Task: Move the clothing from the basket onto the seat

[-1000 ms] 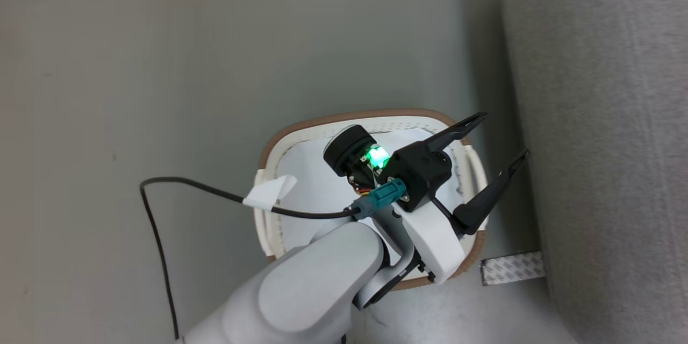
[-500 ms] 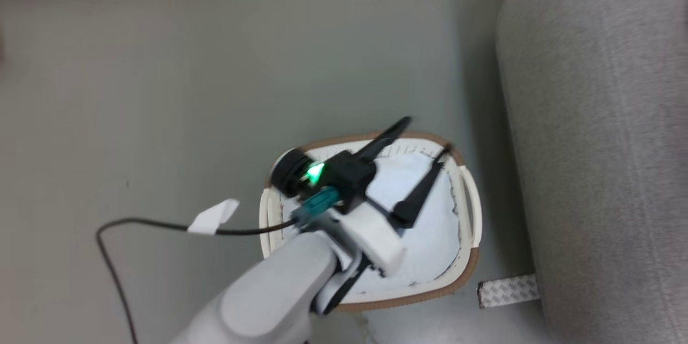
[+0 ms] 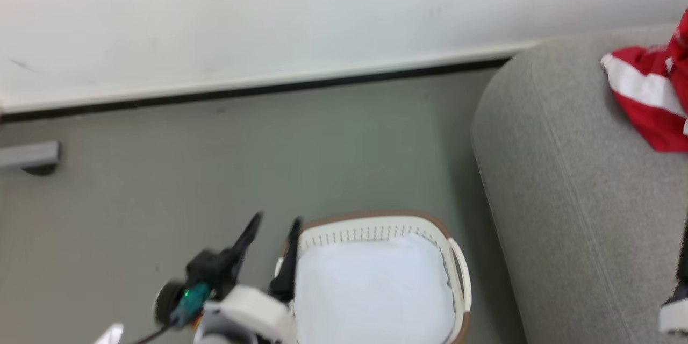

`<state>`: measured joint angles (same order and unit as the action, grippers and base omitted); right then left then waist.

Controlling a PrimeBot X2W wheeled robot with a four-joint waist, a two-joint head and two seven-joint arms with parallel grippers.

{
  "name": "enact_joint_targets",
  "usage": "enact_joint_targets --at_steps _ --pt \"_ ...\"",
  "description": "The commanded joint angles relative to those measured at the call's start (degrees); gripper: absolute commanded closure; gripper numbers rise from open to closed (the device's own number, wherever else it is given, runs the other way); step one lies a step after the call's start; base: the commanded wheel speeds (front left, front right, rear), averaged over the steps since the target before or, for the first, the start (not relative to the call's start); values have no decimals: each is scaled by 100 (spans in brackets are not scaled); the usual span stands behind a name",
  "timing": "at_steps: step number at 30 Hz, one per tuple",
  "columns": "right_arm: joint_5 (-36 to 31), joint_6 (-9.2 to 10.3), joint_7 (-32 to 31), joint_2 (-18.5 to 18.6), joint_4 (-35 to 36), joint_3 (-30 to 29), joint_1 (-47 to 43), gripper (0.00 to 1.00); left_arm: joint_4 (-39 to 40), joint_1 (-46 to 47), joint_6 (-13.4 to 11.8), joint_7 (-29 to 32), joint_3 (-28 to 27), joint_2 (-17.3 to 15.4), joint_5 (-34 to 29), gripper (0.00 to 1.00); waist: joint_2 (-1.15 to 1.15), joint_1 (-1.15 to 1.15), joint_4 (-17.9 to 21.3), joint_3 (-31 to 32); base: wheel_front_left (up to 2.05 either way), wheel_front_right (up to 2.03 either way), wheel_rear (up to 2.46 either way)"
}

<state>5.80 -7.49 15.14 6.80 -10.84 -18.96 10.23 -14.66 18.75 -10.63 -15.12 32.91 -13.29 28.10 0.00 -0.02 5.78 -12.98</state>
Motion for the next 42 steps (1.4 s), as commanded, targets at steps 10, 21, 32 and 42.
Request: enact_joint_targets --at_steps 10,21,32,42 --pt "-58 -2 0 -341 123 590 -1194 0 88 -1478 367 -3 -1114 9 -748 0 0 2 -593 1297 0 0 0" --pt "179 -2 0 -384 -101 980 -1755 0 -24 -2129 857 -4 -2045 344 -1451 0 0 2 -813 1634 0 0 0" --pt "217 -2 0 -381 -276 1495 -1709 0 -82 -2273 1209 -4 -2616 675 -1862 0 0 2 -949 1715 0 0 0" --pt "763 0 -199 -449 -499 1447 -1611 100 -308 -2181 1255 197 -2688 765 -1214 100 0 2 -935 1697 0 0 0"
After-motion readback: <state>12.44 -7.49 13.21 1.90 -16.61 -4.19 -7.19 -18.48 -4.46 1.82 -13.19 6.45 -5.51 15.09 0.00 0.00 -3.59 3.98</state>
